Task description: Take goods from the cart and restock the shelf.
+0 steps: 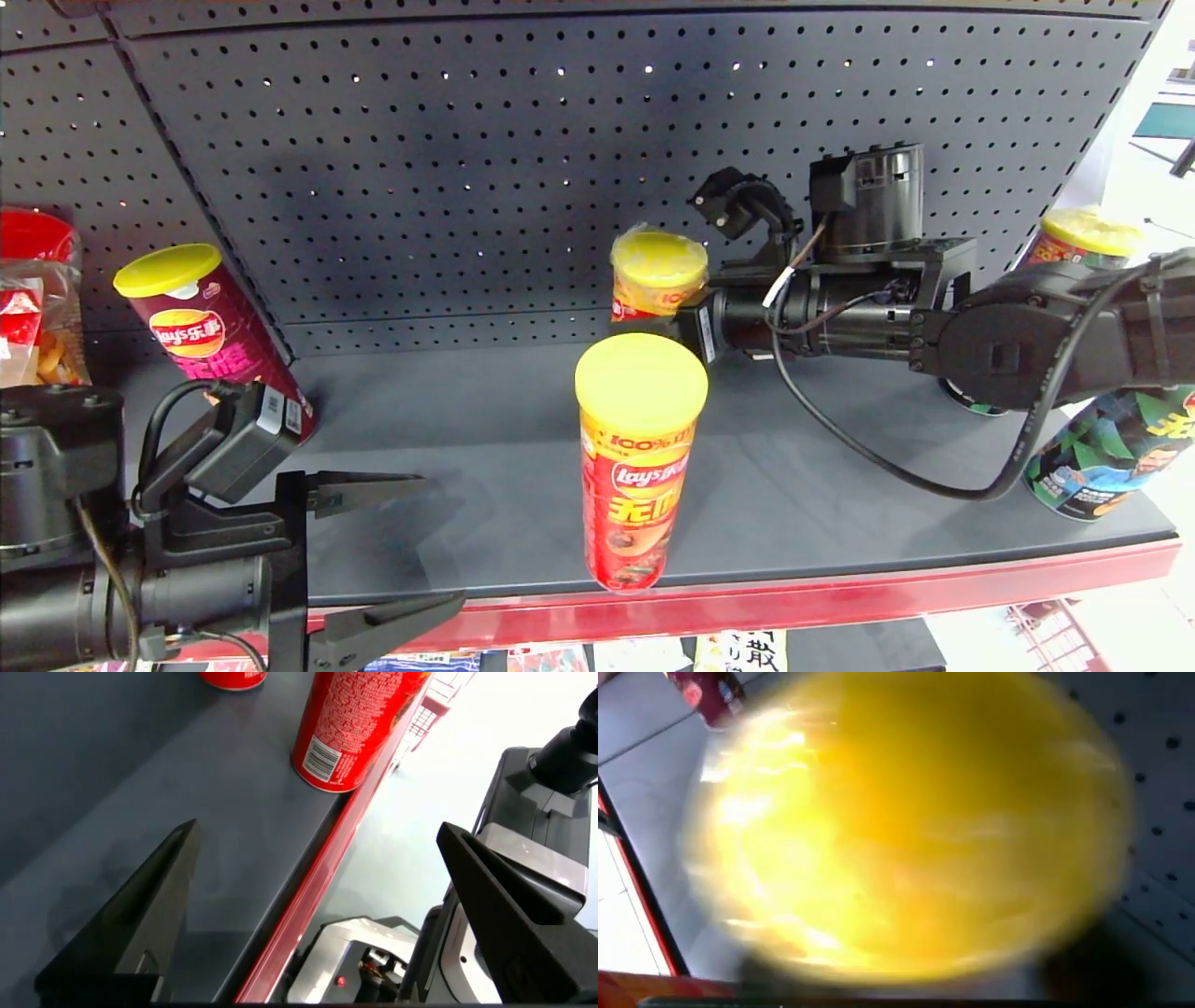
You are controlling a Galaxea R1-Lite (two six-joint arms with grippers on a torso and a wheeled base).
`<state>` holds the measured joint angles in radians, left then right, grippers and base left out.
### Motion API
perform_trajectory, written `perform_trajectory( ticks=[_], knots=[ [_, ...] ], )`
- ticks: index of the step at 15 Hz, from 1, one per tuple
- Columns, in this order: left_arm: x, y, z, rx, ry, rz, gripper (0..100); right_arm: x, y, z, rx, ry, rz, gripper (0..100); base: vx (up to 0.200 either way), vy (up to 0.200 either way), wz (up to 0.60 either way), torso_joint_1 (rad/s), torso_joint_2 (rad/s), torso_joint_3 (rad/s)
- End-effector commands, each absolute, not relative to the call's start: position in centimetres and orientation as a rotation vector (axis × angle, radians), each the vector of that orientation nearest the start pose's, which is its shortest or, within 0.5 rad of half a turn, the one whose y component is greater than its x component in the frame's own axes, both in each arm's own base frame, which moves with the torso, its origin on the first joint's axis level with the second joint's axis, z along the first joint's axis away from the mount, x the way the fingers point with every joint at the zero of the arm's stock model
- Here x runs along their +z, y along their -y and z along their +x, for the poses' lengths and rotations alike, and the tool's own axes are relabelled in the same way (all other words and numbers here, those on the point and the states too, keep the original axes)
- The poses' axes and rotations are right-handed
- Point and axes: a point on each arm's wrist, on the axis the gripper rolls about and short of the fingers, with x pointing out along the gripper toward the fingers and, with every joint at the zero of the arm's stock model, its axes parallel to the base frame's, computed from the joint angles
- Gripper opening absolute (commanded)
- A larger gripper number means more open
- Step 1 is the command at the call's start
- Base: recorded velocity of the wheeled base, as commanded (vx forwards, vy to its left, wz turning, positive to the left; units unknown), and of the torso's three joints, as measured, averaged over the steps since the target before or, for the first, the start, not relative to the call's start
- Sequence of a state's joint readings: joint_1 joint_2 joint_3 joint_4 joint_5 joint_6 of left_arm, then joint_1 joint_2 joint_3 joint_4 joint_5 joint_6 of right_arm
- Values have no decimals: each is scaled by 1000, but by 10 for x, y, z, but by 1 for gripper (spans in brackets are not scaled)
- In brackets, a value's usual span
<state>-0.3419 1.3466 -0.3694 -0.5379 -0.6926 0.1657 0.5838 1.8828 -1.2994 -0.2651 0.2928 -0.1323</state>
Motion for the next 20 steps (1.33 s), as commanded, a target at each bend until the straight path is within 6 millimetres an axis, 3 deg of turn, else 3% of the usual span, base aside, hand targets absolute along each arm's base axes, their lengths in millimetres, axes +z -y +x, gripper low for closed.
perform_trajectory(
  ticks=[1, 5, 13, 20],
  knots=[
    [147, 75, 167, -1052, -372, 67, 100, 221, -210, 307, 889, -269, -172, 100, 0, 0, 0, 0, 0, 0],
    [147, 75, 169, -1052, -376, 67, 100, 227, -206, 303, 884, -258, -168, 100, 0, 0, 0, 0, 0, 0],
    [147, 77, 173, -1056, -378, 70, 100, 235, -180, 268, 874, -261, -168, 100, 0, 0, 0, 0, 0, 0],
    [145, 86, 178, -1060, -388, 100, 100, 225, -141, 231, 773, -309, -178, 100, 0, 0, 0, 0, 0, 0]
  ],
)
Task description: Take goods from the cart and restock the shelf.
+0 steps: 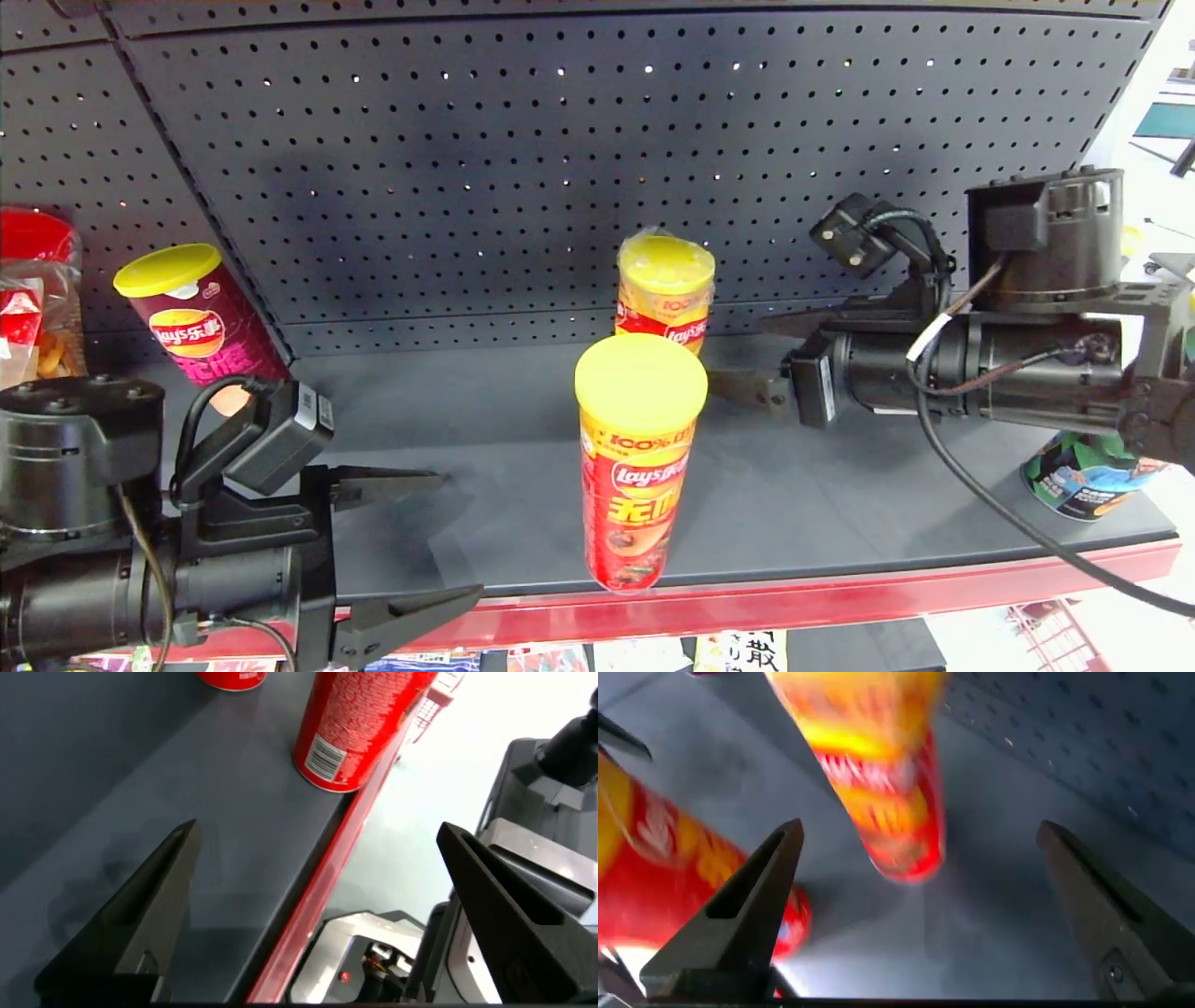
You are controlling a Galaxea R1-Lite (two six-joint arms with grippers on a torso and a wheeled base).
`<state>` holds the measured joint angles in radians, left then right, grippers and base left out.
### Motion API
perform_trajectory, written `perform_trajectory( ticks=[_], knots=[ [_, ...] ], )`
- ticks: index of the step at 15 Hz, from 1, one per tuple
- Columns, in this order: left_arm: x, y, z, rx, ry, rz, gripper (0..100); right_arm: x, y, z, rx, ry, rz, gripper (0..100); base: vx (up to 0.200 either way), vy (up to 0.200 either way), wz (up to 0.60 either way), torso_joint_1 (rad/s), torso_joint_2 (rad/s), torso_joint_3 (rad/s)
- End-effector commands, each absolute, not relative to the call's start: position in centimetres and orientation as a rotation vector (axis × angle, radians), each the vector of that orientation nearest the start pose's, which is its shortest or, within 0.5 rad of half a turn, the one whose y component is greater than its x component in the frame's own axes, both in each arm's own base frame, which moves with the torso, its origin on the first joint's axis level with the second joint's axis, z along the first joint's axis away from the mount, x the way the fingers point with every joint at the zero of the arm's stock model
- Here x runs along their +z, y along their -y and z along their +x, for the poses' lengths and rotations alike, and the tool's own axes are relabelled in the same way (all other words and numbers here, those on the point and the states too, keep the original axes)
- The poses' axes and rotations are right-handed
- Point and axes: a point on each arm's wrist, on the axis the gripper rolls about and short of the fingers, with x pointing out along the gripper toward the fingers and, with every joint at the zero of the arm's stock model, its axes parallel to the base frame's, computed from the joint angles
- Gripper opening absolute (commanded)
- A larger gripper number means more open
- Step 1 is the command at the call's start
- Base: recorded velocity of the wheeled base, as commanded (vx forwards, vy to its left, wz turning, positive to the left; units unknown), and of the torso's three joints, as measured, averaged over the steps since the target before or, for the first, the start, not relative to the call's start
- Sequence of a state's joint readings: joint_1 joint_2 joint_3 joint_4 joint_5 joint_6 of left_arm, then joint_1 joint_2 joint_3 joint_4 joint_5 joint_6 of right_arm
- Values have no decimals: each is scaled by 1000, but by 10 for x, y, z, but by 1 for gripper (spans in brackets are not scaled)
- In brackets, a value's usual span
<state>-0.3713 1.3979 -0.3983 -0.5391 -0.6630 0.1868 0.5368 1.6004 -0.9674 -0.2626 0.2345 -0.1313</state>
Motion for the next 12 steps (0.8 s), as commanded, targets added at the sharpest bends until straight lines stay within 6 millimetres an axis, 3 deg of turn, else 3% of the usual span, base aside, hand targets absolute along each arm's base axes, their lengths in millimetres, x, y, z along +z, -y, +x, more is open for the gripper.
perform_trajectory(
  ticks=[1, 2, 9, 12],
  knots=[
    [143, 87, 180, -1058, -394, 102, 100, 223, -136, 223, 773, -314, -179, 100, 0, 0, 0, 0, 0, 0],
    [143, 87, 180, -1058, -394, 102, 100, 223, -136, 223, 773, -314, -179, 100, 0, 0, 0, 0, 0, 0],
    [126, 119, 185, -1069, -485, 169, 100, 181, -75, 117, 783, -347, -185, 100, 0, 0, 0, 0, 0, 0],
    [117, 128, 199, -1039, -525, 186, 100, 181, -62, 97, 765, -292, -176, 100, 0, 0, 0, 0, 0, 0]
  ],
)
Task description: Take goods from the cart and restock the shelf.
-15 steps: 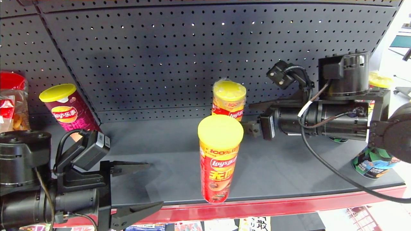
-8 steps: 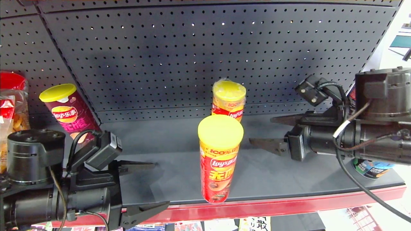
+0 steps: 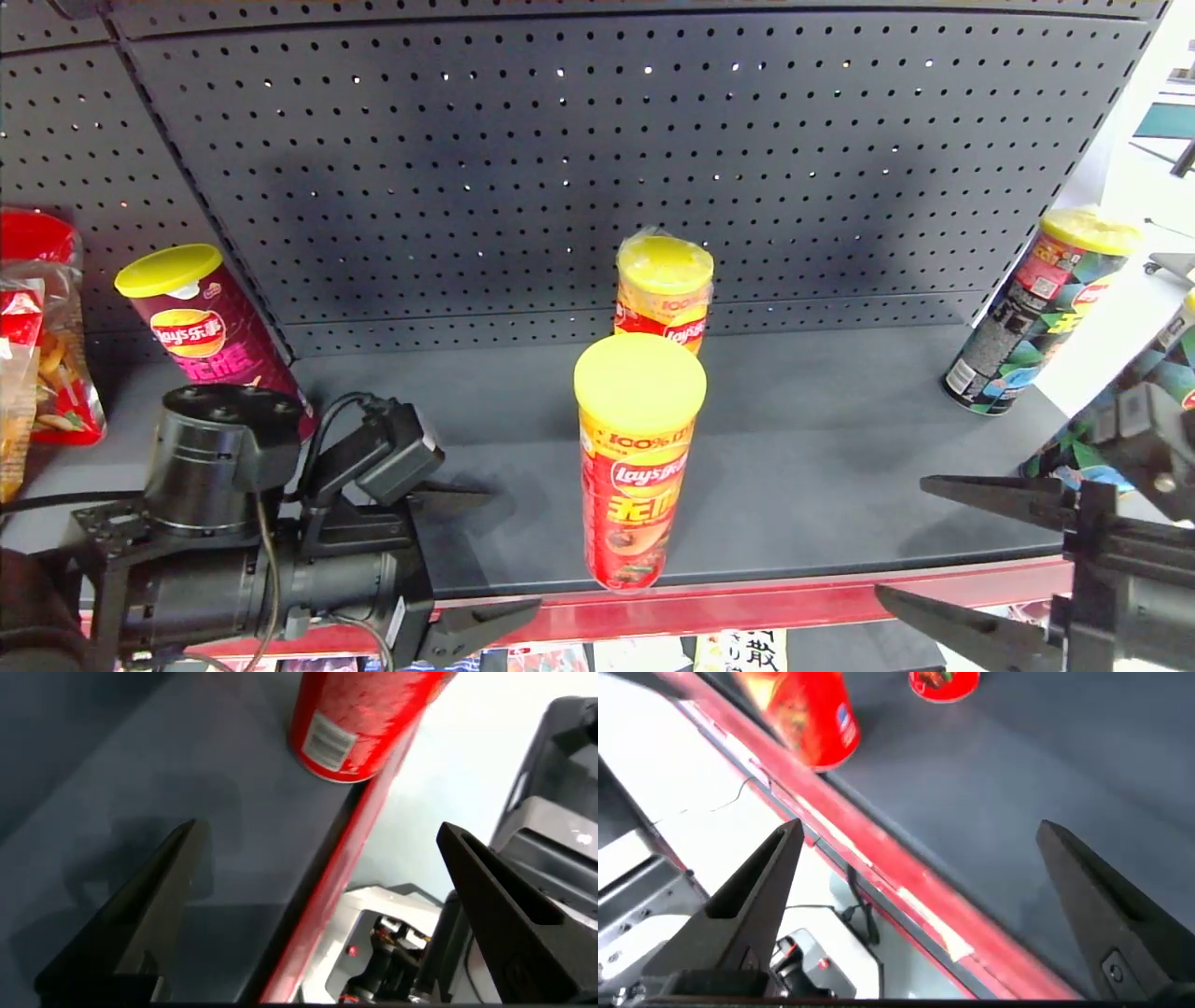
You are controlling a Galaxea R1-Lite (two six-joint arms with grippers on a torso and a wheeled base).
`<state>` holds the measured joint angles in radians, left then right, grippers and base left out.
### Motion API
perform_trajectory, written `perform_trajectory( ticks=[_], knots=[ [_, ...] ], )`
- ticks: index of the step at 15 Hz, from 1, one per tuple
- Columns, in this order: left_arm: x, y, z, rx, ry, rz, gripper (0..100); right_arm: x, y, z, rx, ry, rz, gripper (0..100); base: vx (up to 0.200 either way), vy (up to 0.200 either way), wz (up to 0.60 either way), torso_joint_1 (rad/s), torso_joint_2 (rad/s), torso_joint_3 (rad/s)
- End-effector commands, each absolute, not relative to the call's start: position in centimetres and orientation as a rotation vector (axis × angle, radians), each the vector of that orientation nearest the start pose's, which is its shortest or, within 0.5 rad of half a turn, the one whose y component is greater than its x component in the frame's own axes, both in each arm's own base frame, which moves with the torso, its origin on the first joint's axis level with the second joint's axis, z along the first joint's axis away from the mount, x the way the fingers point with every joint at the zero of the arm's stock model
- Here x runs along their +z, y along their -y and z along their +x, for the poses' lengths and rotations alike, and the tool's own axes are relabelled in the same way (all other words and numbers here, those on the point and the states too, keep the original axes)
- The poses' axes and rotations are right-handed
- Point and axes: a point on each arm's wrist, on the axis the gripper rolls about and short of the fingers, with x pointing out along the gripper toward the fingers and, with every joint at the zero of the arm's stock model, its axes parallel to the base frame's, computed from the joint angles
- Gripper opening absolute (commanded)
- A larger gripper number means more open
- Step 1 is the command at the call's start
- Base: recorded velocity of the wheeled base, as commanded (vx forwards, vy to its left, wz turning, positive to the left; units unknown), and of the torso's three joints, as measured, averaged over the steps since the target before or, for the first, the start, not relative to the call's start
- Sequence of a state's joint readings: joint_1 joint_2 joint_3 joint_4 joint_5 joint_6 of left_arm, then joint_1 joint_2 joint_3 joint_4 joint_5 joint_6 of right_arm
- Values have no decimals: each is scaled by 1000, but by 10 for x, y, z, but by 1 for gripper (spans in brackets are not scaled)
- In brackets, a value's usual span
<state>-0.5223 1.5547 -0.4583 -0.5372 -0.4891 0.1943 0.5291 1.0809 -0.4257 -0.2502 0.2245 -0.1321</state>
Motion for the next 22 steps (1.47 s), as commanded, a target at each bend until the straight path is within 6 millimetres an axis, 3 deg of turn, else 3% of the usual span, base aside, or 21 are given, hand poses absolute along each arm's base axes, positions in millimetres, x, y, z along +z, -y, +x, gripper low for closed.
perform_trajectory(
  ticks=[1, 6, 22],
  knots=[
    [116, 132, 209, -1019, -529, 188, 100, 184, -60, 96, 734, -273, -174, 100, 0, 0, 0, 0, 0, 0],
    [114, 144, 229, -995, -527, 198, 100, 188, -54, 100, 674, -260, -164, 100, 0, 0, 0, 0, 0, 0],
    [111, 164, 248, -1024, -514, 209, 100, 189, -54, 102, 667, -267, -146, 100, 0, 0, 0, 0, 0, 0]
  ],
)
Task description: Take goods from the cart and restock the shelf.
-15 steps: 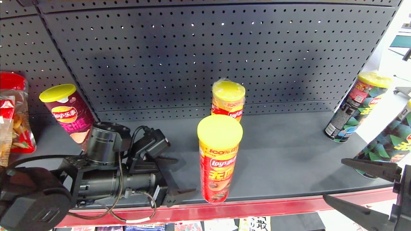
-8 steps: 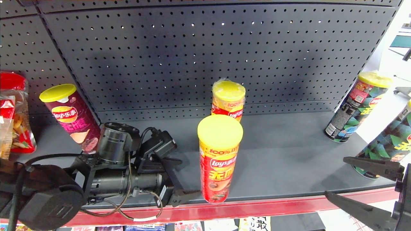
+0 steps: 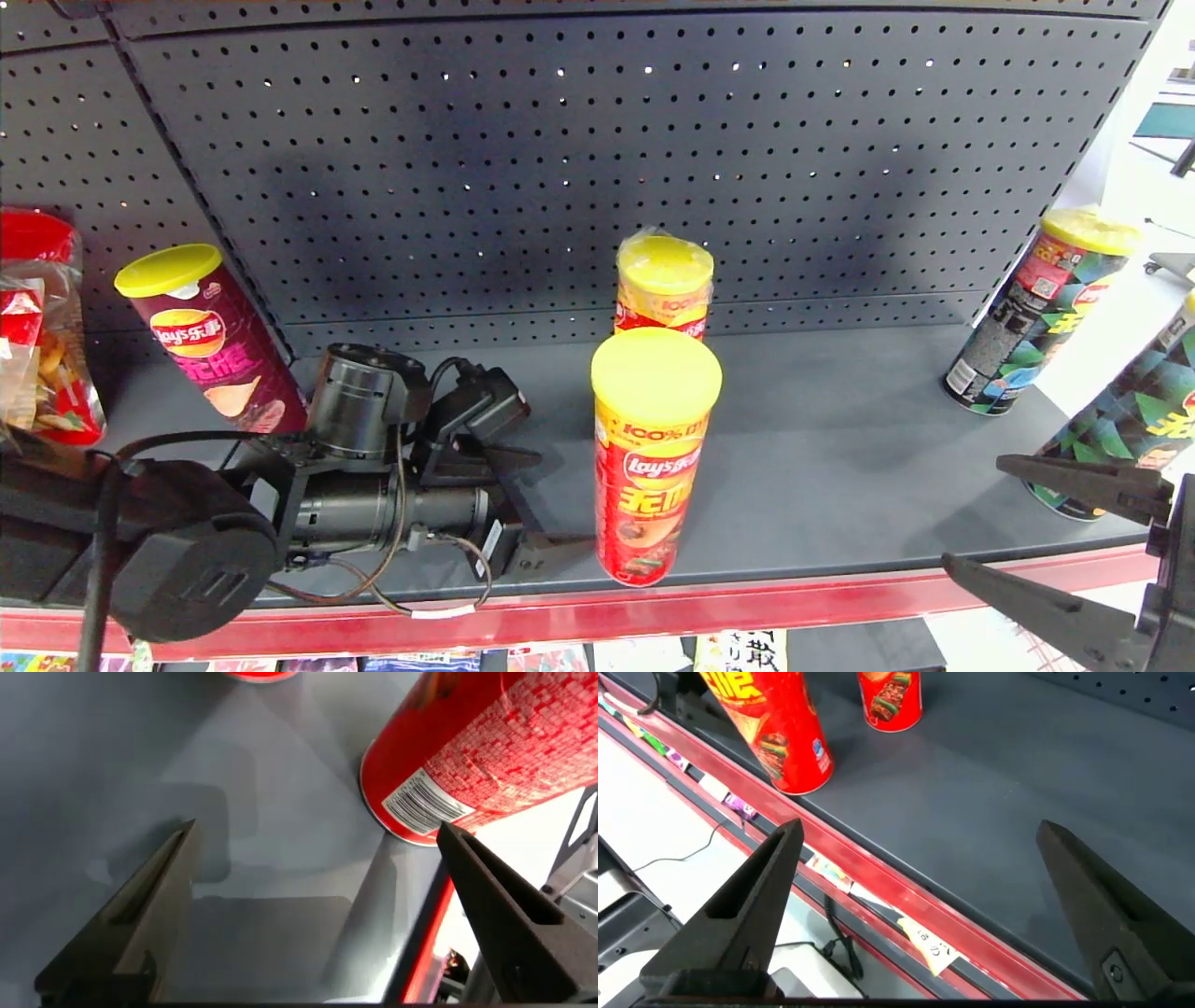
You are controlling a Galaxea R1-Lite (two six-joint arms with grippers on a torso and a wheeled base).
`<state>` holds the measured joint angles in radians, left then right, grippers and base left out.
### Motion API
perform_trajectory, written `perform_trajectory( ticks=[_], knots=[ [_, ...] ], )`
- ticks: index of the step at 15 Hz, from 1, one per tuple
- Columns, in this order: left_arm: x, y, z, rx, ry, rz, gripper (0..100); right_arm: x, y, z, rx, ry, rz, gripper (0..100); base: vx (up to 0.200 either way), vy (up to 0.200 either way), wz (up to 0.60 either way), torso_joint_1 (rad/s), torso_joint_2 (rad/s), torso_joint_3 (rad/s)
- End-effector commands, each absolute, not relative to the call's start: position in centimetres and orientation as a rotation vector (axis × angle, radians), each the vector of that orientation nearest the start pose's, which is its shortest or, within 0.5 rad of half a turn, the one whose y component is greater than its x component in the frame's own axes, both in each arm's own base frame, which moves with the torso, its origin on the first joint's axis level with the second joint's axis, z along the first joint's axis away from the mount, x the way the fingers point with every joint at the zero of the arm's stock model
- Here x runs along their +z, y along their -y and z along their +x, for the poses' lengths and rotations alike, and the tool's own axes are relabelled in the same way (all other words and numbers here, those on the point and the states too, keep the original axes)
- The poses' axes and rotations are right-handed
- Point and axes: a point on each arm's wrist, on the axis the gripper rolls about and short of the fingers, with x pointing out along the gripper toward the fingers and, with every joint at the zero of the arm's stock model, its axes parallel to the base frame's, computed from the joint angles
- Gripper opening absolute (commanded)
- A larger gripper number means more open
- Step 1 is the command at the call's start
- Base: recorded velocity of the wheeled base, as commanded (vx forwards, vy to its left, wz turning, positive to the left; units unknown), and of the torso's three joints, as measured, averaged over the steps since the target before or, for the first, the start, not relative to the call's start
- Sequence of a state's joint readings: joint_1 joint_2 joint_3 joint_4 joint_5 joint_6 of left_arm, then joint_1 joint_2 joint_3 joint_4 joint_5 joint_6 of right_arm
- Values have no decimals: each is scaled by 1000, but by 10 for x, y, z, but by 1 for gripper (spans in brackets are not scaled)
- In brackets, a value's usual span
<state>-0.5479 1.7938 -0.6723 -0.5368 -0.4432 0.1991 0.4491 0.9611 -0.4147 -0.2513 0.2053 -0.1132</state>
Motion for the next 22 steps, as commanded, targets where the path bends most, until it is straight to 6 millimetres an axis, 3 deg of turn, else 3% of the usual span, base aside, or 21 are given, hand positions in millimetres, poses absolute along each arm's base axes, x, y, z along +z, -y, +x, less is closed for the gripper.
perform_trajectory(
  ticks=[1, 15, 19, 22],
  knots=[
    [112, 165, 248, -1026, -510, 210, 100, 190, -54, 102, 667, -267, -146, 100, 0, 0, 0, 0, 0, 0],
    [116, 171, 252, -1031, -487, 212, 100, 187, -54, 101, 667, -274, -147, 100, 0, 0, 0, 0, 0, 0],
    [142, 120, 190, -846, -421, 236, 100, 166, -40, 77, 621, -269, -152, 100, 0, 0, 0, 0, 0, 0],
    [161, 90, 150, -704, -319, 236, 100, 148, -21, 53, 407, -223, -168, 100, 0, 0, 0, 0, 0, 0]
  ],
)
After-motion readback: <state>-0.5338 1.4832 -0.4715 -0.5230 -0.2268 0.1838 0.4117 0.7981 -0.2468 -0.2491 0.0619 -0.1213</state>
